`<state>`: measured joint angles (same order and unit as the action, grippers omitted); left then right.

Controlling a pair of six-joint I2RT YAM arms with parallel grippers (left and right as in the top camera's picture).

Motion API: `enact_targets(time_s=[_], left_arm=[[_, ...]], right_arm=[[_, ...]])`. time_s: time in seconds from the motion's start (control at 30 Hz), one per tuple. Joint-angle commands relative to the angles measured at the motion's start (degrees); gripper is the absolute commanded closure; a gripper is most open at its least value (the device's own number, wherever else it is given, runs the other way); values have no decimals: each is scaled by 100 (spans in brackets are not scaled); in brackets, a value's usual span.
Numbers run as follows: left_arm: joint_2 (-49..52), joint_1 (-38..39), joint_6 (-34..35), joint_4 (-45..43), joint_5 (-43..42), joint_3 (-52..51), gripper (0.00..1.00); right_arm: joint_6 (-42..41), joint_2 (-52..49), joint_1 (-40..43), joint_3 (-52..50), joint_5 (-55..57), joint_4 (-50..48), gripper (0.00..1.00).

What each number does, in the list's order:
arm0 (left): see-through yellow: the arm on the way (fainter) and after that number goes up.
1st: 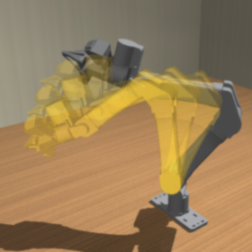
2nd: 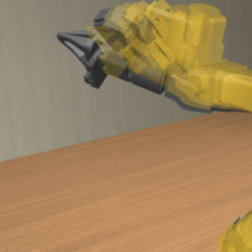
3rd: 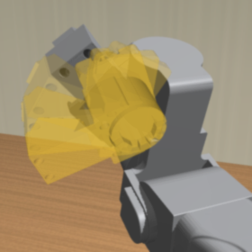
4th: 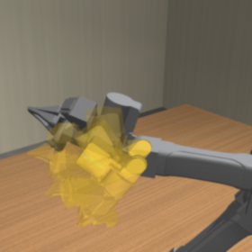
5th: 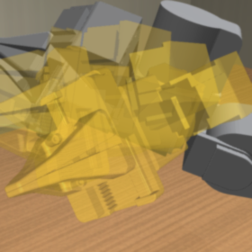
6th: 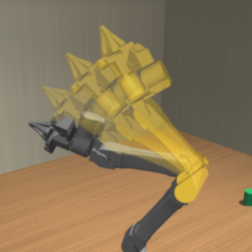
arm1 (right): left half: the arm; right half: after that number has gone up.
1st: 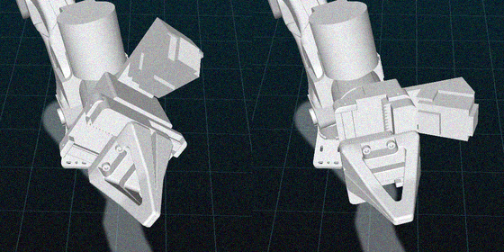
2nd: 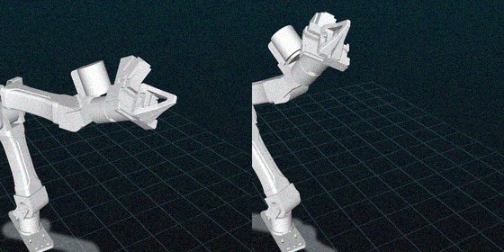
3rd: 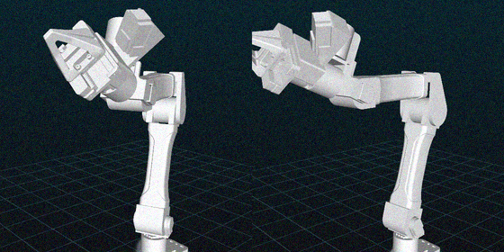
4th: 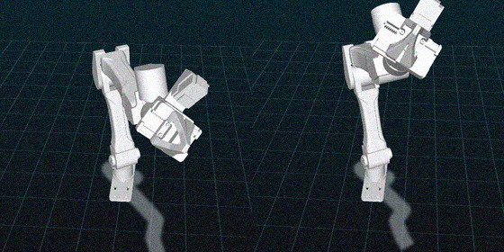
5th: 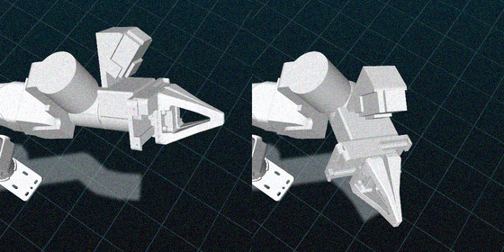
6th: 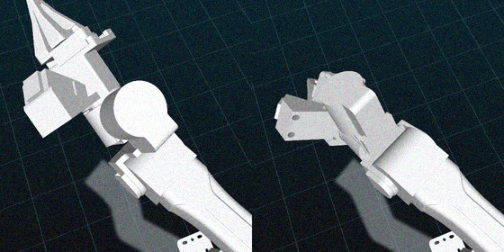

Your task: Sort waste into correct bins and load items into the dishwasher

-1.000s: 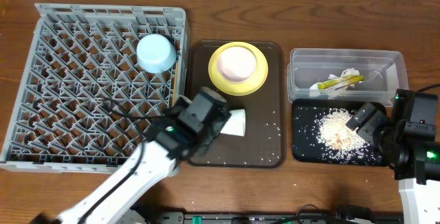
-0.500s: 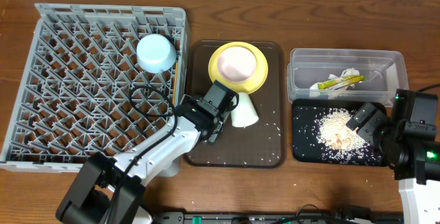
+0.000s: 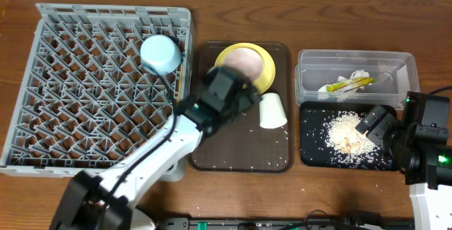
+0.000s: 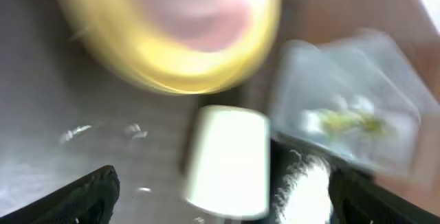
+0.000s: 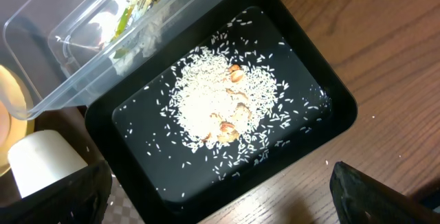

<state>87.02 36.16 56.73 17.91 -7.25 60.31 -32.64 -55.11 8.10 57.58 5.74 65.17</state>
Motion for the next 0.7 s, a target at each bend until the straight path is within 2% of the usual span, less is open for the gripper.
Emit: enact_targets(time_s=[0.0,0.2,0.27,0.43,0.63,0.67], left_arm=[[-188,-70,-1945,927,-286,1174,2],[334,-57,-2302,2660,-219,2745,2],[570,-4,-2350,2861,-210,2914,2],[1307,330,-2350,2710,-221,2920,2],[2085,726,-2382,1801,-501,2918,2],[2166,774,-2605,1681,-501,2918,2]], right_arm=[[-7,2,50,48,0,4,1],[-7,2,50,48,0,4,1],[-7,2,50,48,0,4,1],[-7,2,50,48,0,4,1],[-7,2,50,48,0,4,1],[-7,2,50,48,0,4,1]])
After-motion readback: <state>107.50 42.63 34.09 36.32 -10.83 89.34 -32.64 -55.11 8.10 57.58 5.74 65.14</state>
